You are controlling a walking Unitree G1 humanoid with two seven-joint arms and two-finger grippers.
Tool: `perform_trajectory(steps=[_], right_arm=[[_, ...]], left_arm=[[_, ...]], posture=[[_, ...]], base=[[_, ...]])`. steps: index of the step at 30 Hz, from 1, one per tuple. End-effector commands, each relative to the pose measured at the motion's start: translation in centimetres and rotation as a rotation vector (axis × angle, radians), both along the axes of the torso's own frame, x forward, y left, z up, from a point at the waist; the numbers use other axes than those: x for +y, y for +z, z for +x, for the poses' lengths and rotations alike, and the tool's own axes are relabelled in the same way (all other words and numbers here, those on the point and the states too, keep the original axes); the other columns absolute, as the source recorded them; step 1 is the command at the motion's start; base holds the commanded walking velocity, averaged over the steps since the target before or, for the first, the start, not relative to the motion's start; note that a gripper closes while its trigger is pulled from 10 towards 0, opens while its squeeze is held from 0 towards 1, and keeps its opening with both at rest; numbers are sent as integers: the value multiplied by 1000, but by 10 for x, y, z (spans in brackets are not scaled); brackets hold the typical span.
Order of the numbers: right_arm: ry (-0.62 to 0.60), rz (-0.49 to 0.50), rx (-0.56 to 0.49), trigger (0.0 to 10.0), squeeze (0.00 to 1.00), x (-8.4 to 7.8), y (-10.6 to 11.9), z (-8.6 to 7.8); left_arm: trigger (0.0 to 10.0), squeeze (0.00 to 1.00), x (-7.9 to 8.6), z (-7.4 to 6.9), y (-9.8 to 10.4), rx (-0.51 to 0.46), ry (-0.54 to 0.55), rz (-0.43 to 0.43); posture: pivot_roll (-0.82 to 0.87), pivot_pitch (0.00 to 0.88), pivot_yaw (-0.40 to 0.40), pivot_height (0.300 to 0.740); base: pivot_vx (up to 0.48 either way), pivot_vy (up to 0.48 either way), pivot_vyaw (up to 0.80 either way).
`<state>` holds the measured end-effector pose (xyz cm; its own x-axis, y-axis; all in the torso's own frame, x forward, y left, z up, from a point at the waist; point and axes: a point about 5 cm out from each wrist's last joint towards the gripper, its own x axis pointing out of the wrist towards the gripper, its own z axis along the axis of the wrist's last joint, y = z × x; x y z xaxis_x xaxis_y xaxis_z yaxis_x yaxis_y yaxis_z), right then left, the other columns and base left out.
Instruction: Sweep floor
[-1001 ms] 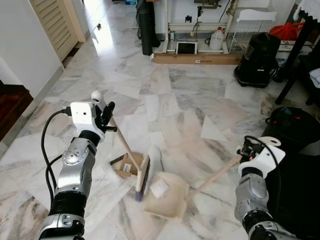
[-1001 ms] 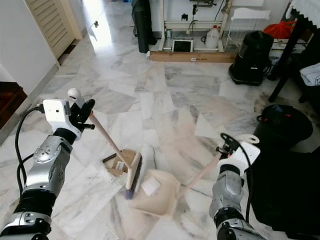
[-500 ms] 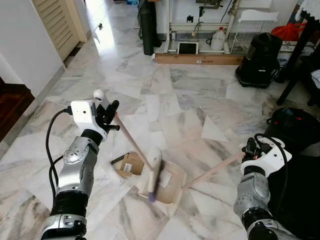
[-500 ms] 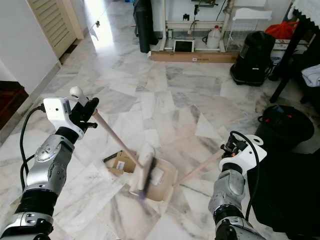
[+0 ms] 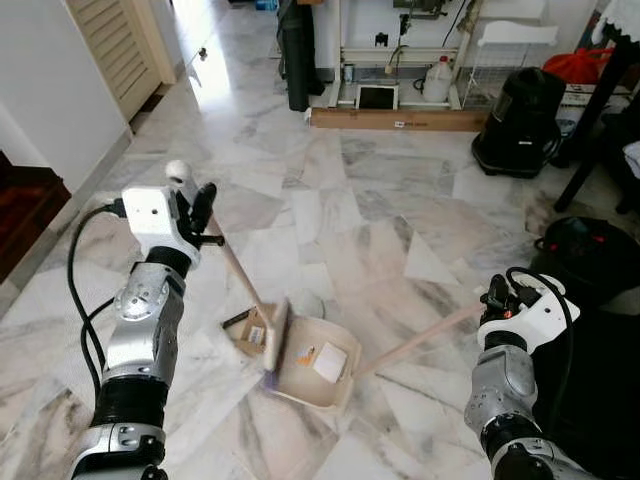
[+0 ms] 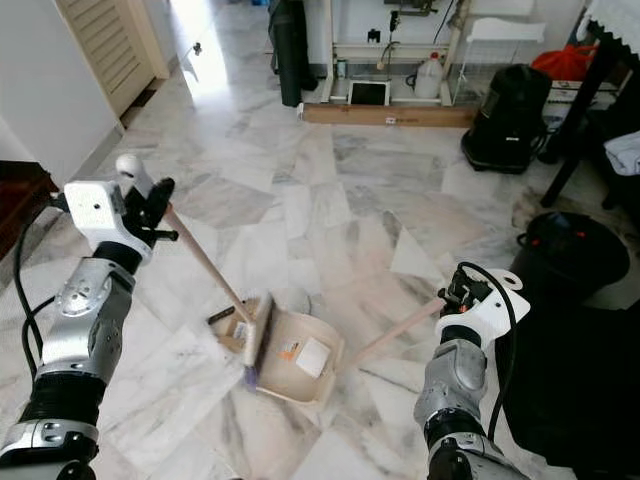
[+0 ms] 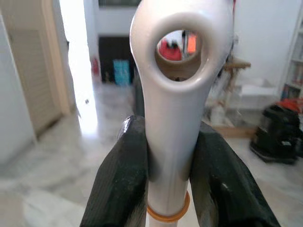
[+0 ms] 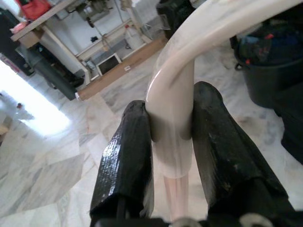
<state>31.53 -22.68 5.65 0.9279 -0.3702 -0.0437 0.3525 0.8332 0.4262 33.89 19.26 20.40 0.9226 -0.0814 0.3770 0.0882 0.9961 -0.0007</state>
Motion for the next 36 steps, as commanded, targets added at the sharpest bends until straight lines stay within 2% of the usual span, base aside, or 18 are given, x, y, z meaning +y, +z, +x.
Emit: perform_trajectory(steps=[1,2,7,9,13,19,24,36], right_arm=[[4,-41,-78,10000,0,1,17,7],[6,-78,-86,10000,0,0,20,8],[3,-89,-120,10000,0,-1,28,10],[13,-128,-142,10000,0,0,33,11],[6,-139,-196,10000,0,-1,43,11],[-13,-147,-234,10000,0,-6,53,11],[-1,-148,-236,10000,0,0,56,12],[8,-131,-241,10000,0,8,60,13]], left_arm=[[10000,0,-1,-7,22,-106,8,59],[10000,0,-2,-9,18,-97,4,77],[10000,0,-2,-13,-1,-51,30,102],[10000,0,-7,-15,-9,-29,16,122],[10000,0,-15,-19,-21,5,2,117],[10000,0,-20,-19,-23,11,-12,106],[10000,0,-23,-18,-22,4,-15,105],[10000,0,-29,-20,-29,30,-14,127]], posture=[[64,27,63,740],[65,26,62,740],[56,13,57,740],[52,8,55,740],[38,0,51,740],[48,0,52,740],[52,0,56,740],[54,0,62,740]], base=[[0,0,0],[0,0,0],[0,0,0],[0,0,0],[0,0,0],[0,0,0],[0,0,0],[0,0,768]])
